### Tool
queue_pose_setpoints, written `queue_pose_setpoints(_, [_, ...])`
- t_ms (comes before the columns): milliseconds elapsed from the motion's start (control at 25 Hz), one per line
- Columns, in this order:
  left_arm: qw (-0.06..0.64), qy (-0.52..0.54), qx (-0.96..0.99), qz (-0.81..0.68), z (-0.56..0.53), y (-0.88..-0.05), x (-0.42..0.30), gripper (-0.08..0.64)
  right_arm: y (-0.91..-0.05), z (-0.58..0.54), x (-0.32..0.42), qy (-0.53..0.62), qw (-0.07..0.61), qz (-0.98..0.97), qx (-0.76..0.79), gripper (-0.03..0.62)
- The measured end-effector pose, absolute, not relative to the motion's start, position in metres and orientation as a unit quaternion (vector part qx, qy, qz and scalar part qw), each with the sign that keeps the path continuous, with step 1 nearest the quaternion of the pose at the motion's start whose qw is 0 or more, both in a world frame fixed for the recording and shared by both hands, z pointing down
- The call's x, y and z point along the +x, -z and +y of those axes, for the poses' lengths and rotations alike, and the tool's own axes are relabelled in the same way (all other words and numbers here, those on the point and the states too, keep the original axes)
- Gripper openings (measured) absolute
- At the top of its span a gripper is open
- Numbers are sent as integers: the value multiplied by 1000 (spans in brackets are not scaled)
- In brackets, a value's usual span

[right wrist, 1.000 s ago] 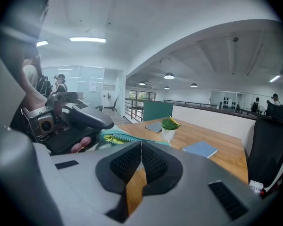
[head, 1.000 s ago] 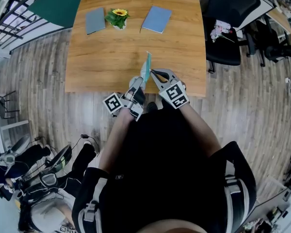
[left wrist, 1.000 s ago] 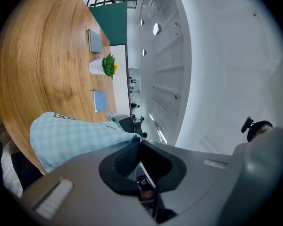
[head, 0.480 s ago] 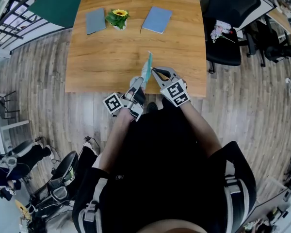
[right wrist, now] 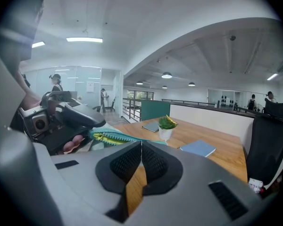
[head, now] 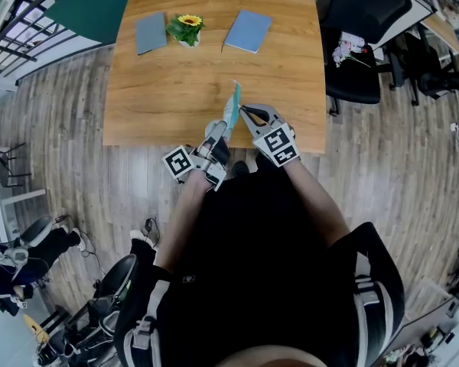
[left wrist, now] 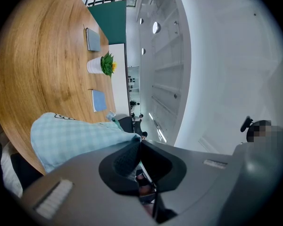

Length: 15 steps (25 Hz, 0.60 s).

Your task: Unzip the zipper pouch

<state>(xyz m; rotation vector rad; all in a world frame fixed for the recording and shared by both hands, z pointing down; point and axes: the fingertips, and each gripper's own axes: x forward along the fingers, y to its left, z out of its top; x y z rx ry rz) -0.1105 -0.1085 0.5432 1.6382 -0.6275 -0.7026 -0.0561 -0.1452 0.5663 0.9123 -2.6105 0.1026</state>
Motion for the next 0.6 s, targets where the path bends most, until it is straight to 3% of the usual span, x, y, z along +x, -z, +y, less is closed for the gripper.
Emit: queue_pose_setpoints(600, [585,296,706,-266,-107,-543,-111,-3,-572,-150,-56,-37,195,-923,330,8])
